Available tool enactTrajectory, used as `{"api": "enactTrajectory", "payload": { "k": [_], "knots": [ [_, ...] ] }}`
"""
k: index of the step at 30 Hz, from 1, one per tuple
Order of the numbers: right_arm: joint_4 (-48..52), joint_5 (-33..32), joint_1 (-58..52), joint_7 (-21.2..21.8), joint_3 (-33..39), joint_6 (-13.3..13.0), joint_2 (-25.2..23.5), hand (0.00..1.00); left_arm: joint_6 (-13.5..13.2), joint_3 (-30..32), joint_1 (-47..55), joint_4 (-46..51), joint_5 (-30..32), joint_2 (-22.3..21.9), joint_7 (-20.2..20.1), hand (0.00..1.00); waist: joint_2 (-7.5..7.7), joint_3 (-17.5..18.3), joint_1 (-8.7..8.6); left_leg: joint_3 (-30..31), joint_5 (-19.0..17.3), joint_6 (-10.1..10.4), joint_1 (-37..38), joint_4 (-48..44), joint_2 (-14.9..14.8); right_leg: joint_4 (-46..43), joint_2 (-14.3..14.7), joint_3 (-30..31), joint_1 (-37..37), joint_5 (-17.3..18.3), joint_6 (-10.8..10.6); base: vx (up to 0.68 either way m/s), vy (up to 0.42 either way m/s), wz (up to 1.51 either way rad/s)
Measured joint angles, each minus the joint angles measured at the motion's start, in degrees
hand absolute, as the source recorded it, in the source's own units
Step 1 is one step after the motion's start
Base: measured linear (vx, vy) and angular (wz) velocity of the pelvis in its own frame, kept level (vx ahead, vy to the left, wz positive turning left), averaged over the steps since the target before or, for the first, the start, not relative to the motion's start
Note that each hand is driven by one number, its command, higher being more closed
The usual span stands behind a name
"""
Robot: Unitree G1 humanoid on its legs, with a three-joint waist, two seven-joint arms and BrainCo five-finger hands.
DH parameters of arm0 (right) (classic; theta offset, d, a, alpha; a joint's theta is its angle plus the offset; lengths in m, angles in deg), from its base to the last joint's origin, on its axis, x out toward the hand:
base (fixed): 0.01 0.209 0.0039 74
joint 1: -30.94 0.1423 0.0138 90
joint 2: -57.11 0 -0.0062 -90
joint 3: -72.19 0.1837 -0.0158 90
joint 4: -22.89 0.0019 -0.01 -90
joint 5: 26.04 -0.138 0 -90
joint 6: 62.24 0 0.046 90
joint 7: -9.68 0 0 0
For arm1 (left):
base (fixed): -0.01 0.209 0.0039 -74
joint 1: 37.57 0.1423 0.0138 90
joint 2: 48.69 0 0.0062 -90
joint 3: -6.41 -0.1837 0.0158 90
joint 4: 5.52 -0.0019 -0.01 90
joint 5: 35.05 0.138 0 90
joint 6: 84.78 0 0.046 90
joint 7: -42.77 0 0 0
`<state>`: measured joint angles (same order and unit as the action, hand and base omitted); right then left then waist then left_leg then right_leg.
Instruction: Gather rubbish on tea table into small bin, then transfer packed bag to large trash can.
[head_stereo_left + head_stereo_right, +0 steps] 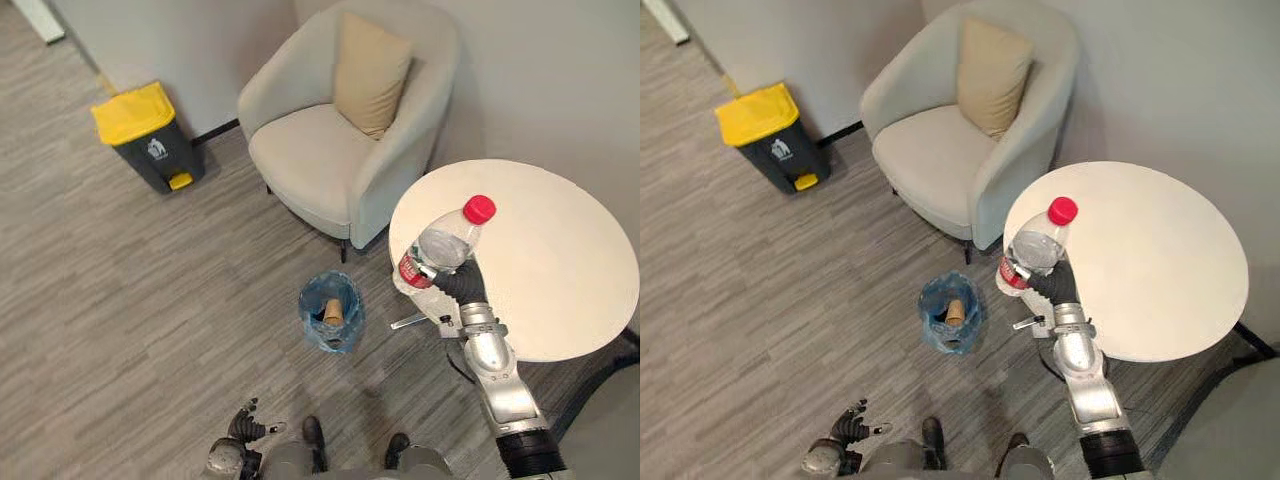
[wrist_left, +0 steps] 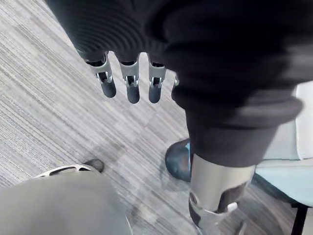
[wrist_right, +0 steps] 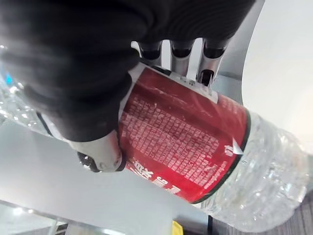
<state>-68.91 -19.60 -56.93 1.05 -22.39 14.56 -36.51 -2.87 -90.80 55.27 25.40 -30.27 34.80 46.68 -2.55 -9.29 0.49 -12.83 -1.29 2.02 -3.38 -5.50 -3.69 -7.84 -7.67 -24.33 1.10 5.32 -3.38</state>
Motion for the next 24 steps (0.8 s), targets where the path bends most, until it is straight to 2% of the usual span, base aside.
{"api": "enactTrajectory", "payload": {
  "k": [4,10,11,13,16,18,20,21,22,24],
  "knots": [
    [-0.3,0.9,-0.1,0.1,0.0,0.0,-0.7,1.0,0.0,0.0,1.2,0.0,0.7,-0.2,0.0,0.0,-0.64,0.5,0.18,0.5,3.0,-0.8,2.5,4.9,1.6,2.3,-0.2,0.4,1.4,-1.9,-0.6,-0.1,0.084,0.07],
    [-3.8,0.9,-0.2,0.1,0.3,0.5,-0.7,1.0,0.0,0.0,2.5,-0.2,2.1,0.1,0.0,0.0,-0.53,0.5,0.23,1.8,6.3,-0.6,3.3,9.8,1.8,1.9,0.4,0.6,0.3,-1.9,-0.6,-0.12,0.024,0.09],
    [-3.8,0.9,-0.2,0.1,0.2,0.6,-0.7,1.0,0.0,0.1,2.7,-0.2,2.1,0.2,0.0,0.0,-0.5,0.5,0.31,1.8,6.1,-0.3,3.0,9.7,1.8,1.0,-0.1,0.6,-0.4,-1.4,-0.6,-0.11,0.057,0.1],
    [-3.9,0.9,-0.2,0.1,0.2,0.6,-0.7,1.0,0.1,0.1,2.8,-0.2,2.1,0.4,0.0,0.0,-0.28,0.3,0.21,2.0,5.5,-1.0,1.7,9.1,2.7,-3.4,-1.6,0.8,-2.5,1.3,-1.3,-0.1,0.067,0.2],
    [-3.8,1.0,-0.5,0.1,0.2,0.6,-0.7,1.0,0.0,0.0,2.4,-1.1,2.1,1.3,0.1,0.0,1.53,-0.4,0.12,3.4,4.9,-1.7,2.1,8.6,4.9,-12.2,-5.8,0.8,-5.1,6.1,-2.1,0.04,0.043,0.34],
    [-3.8,1.0,-0.9,0.4,0.0,0.6,-0.7,1.0,0.1,0.0,2.6,-2.1,2.1,1.6,0.2,0.0,2.44,-0.3,0.18,4.9,4.7,-2.1,2.3,8.6,6.3,-14.6,-7.3,0.7,-5.6,6.7,-2.2,0.14,0.0,0.28],
    [-4.1,1.0,-1.0,0.7,-0.1,0.6,-0.6,1.0,0.0,0.1,2.8,-2.1,1.9,1.6,0.3,0.0,2.5,-0.3,0.15,5.5,4.6,-2.6,3.1,9.3,6.5,-17.4,-7.6,1.9,-6.4,6.0,-2.0,0.16,0.021,0.21],
    [-5.2,1.1,-0.8,1.2,-0.6,0.6,-0.6,1.0,0.0,0.2,2.8,-2.1,1.8,1.6,0.4,0.0,2.26,-0.6,0.02,6.3,4.2,-3.2,3.7,9.2,5.9,-23.3,-7.7,4.5,-9.9,5.6,-0.9,0.17,-0.026,0.19],
    [-6.7,1.2,-0.6,1.4,-1.8,0.6,-0.6,1.0,0.1,0.3,2.5,-2.2,1.5,1.6,0.3,0.0,1.71,-1.2,-0.55,7.1,3.8,-3.4,4.3,8.8,4.3,-21.7,-5.2,7.2,-10.7,6.9,-0.7,0.12,-0.054,0.18],
    [-8.4,1.9,-0.3,1.6,-3.2,0.6,-0.6,1.0,0.1,0.6,2.3,-2.3,1.5,1.4,0.3,0.0,1.54,-1.7,-1.22,7.9,2.9,-2.6,5.1,8.5,2.4,-18.8,-2.0,10.6,-13.2,6.5,-0.6,0.12,-0.085,0.15]
  ]
}}
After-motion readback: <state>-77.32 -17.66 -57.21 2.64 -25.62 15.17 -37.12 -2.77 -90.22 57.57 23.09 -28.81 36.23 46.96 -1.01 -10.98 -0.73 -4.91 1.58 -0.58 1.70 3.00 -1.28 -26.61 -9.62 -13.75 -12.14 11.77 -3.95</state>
